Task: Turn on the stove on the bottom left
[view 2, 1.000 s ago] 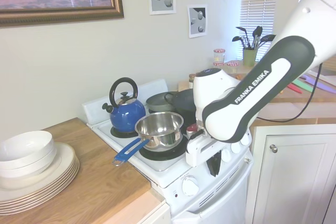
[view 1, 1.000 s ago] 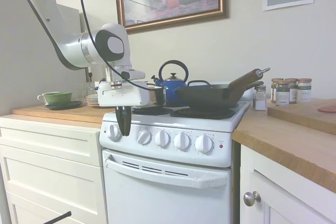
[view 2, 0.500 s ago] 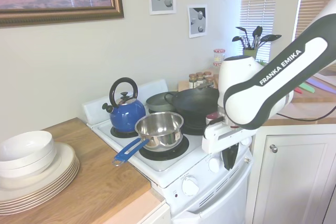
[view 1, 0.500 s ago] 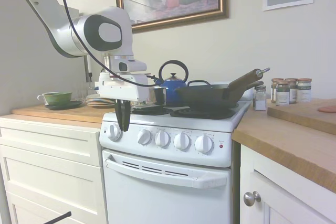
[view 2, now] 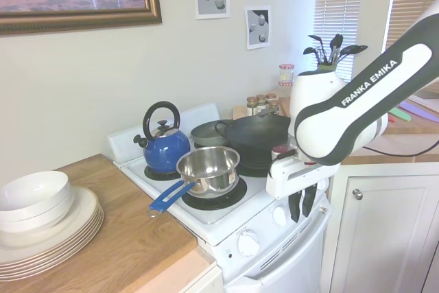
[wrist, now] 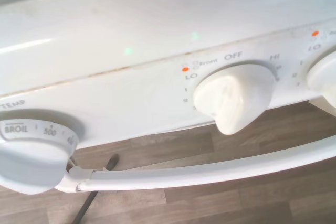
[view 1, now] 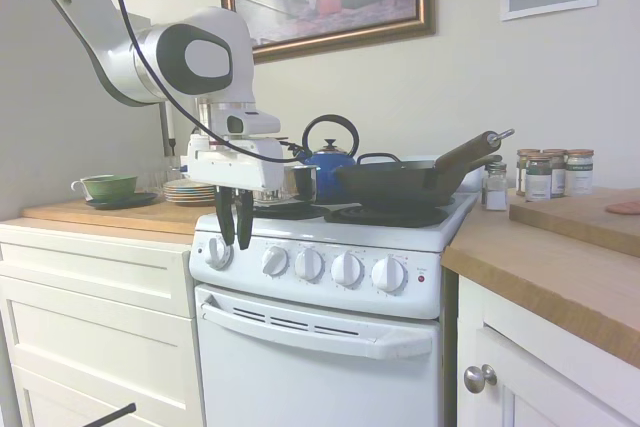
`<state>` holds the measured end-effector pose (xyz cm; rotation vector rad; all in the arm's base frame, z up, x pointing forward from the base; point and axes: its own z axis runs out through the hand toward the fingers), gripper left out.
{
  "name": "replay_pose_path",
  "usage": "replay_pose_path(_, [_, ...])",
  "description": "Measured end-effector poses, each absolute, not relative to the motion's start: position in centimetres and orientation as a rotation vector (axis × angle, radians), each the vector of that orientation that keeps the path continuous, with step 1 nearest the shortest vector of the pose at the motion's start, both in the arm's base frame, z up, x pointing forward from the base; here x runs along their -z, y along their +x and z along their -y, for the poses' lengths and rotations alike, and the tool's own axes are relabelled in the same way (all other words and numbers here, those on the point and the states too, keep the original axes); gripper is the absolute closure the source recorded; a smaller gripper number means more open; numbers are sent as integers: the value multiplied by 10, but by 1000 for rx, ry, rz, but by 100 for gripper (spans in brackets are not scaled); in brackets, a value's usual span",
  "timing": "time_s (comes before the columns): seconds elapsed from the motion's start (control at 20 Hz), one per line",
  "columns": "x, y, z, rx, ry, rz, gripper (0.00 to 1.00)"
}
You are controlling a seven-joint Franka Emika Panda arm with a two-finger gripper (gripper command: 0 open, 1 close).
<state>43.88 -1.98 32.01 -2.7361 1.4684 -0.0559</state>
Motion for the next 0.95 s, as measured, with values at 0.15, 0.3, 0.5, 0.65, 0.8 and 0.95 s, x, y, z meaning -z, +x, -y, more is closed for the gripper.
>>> replay_pose_path(0.15, [-321, 439, 18, 60, -2741, -1461, 0])
replay_pose_path(0.3, [-323, 439, 18, 64, -2744, -1457, 0])
replay_pose_path(0.5, [-323, 438, 17, 65, -2758, -1446, 0])
replay_pose_path(0.65, [-322, 438, 17, 68, -2773, -1430, 0])
replay_pose_path(0.8, [-323, 436, 18, 73, -2783, -1416, 0])
replay_pose_path(0.95, [-324, 432, 21, 80, -2792, -1411, 0])
